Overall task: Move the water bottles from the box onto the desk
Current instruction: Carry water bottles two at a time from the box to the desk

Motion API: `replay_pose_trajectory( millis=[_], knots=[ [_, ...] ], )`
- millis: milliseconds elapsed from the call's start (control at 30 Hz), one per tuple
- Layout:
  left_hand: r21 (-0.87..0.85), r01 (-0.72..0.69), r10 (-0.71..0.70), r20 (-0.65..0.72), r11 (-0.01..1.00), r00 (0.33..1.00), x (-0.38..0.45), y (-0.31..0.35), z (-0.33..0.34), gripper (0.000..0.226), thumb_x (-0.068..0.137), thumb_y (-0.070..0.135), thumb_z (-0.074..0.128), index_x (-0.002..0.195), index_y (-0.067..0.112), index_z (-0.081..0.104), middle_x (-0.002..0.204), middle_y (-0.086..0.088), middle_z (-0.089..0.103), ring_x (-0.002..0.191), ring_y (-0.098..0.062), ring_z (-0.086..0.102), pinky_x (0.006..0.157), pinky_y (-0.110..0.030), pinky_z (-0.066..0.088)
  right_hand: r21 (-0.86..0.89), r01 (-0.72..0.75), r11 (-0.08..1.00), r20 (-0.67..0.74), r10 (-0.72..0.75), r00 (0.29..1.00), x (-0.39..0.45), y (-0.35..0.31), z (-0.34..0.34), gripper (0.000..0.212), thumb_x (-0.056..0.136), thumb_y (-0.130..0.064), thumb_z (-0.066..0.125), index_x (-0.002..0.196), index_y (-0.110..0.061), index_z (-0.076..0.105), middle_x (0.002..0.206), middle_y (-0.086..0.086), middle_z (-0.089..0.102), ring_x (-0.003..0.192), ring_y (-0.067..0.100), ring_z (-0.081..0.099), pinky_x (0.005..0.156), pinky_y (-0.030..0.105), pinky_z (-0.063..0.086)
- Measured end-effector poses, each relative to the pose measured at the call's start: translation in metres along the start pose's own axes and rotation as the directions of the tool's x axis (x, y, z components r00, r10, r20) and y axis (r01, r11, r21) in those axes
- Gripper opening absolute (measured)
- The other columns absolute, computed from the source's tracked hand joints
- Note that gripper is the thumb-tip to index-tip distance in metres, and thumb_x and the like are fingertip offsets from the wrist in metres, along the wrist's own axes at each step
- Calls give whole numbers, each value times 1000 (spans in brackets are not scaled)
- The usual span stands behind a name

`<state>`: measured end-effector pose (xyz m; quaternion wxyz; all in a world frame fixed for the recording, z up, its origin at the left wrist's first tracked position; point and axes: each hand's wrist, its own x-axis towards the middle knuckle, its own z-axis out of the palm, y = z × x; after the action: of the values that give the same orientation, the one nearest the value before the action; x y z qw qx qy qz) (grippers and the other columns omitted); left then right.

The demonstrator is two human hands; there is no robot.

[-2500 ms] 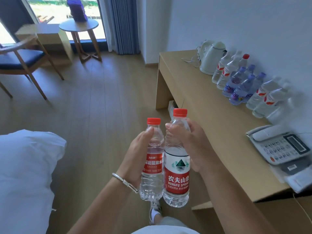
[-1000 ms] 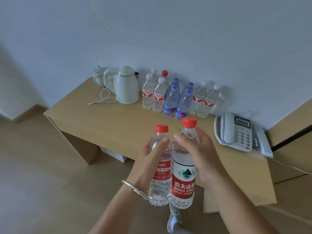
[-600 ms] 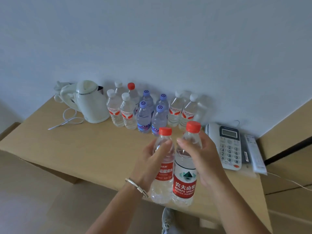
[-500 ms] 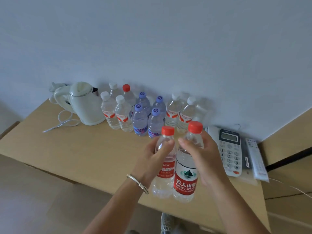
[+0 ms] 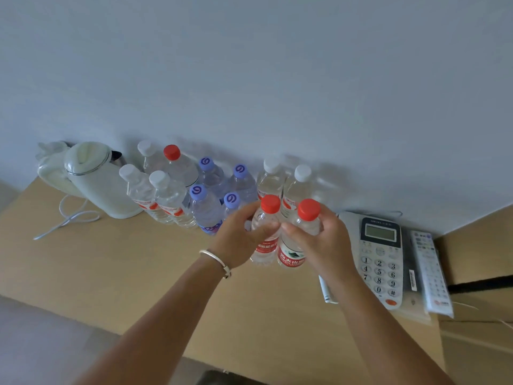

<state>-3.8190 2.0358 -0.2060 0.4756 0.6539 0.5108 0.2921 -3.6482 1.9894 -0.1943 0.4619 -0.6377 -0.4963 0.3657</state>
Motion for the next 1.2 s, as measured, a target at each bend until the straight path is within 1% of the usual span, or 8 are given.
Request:
replay_pose_trajectory(
  millis=[167,333,500,633,767,900,1067,1200],
  knots=[
    [41,0,0,-17,999,1000,16,-10,2,36,91,26,69,120,40,55,111,28,64,106,11,57,88,-11,43,-3,-68,998,-54,67,996,16,17,15,36,71,-39,80,104,-32,67,91,-18,72,91,-2,65,78,20,49],
    [237,55,-49,-32,970,998,23,-14,13,42,92,32,66,131,27,53,119,9,64,110,-14,60,94,-33,47,-29,-82,996,-86,79,993,20,30,26,35,76,-29,84,92,-47,59,88,-38,65,86,-12,61,71,13,44],
    [295,103,-85,-72,950,994,29,-11,17,35,90,19,68,123,19,58,120,1,51,98,-7,43,88,-12,30,-44,-22,999,-108,17,994,20,34,30,37,76,-31,82,97,-50,58,91,-40,65,88,-15,60,71,2,42],
    [287,129,-104,-100,949,989,32,-7,21,35,90,14,67,123,17,58,121,-1,48,95,-6,41,86,-9,27,-85,52,995,-162,-65,985,24,40,32,45,72,-21,87,105,-38,61,105,-20,62,100,-19,51,83,-1,35],
    [260,161,-129,-137,952,982,28,-6,28,36,90,9,65,123,18,54,117,3,48,95,-9,47,85,-13,30,-177,24,984,-173,-55,983,28,49,33,44,70,-29,88,107,-28,64,111,-8,50,101,3,51,87,0,33],
    [248,206,-170,-158,947,973,22,-9,38,35,91,8,64,123,15,53,115,5,48,98,-13,51,82,-12,29,-226,31,974,-130,-62,990,33,46,30,45,74,-33,85,105,-36,53,109,-5,53,99,7,51,84,13,38],
    [174,200,-172,-164,964,971,18,-10,38,41,89,13,67,126,16,51,121,2,55,110,-16,55,86,-17,34,-259,-25,965,-149,-15,989,26,37,27,51,74,-35,84,116,-31,57,110,-10,60,105,14,58,87,29,45],
    [113,69,-49,-167,991,985,7,-11,34,46,83,14,73,125,16,52,118,3,55,108,-9,50,83,-9,32,-327,-122,937,-171,68,983,11,31,25,73,76,-30,81,140,-21,47,132,-4,56,124,17,51,95,30,43]
  ],
)
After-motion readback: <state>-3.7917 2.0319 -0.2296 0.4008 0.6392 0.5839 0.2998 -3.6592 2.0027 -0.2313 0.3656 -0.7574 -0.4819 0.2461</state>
